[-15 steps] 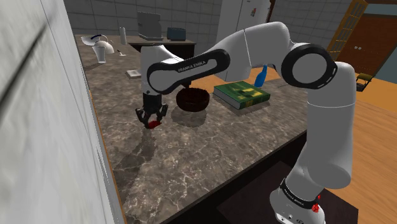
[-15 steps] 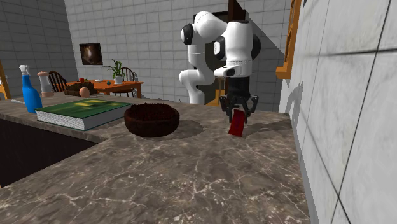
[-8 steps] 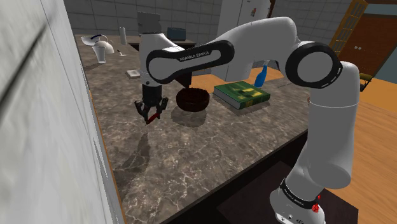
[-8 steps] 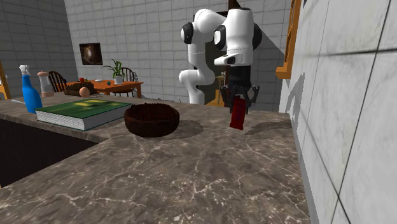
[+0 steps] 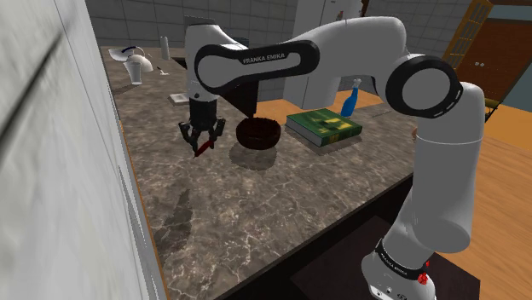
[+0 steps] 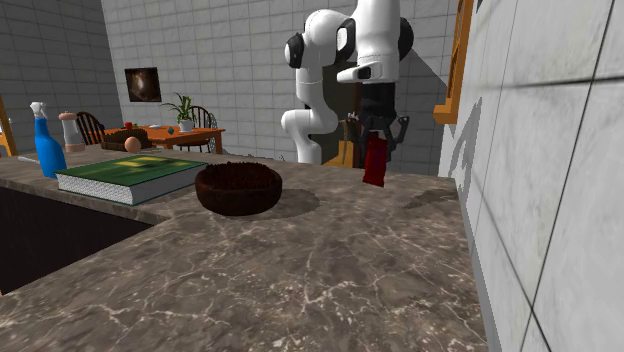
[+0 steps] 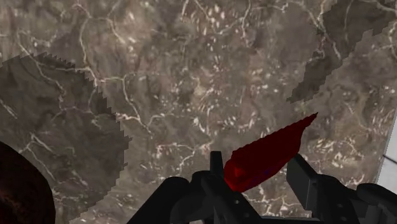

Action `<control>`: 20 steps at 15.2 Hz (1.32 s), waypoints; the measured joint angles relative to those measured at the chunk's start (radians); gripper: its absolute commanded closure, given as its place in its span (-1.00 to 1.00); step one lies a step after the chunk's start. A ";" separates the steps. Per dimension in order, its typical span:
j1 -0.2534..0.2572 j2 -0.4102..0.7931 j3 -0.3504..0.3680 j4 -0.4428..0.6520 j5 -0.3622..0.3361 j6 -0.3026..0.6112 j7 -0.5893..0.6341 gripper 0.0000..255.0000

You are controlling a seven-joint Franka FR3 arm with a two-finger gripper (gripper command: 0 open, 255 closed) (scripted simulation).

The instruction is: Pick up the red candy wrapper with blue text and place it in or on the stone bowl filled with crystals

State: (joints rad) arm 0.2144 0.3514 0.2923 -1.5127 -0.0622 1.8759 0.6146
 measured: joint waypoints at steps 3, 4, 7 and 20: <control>0.001 -0.004 0.001 0.032 0.001 -0.036 0.000 1.00; 0.003 0.000 0.001 0.051 0.000 -0.051 0.001 1.00; 0.005 0.000 0.002 0.096 0.001 -0.095 0.001 1.00; -0.138 -0.085 -0.058 0.036 0.044 -0.121 -0.200 1.00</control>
State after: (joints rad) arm 0.0764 0.2669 0.2346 -1.4766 -0.0178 1.7547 0.4151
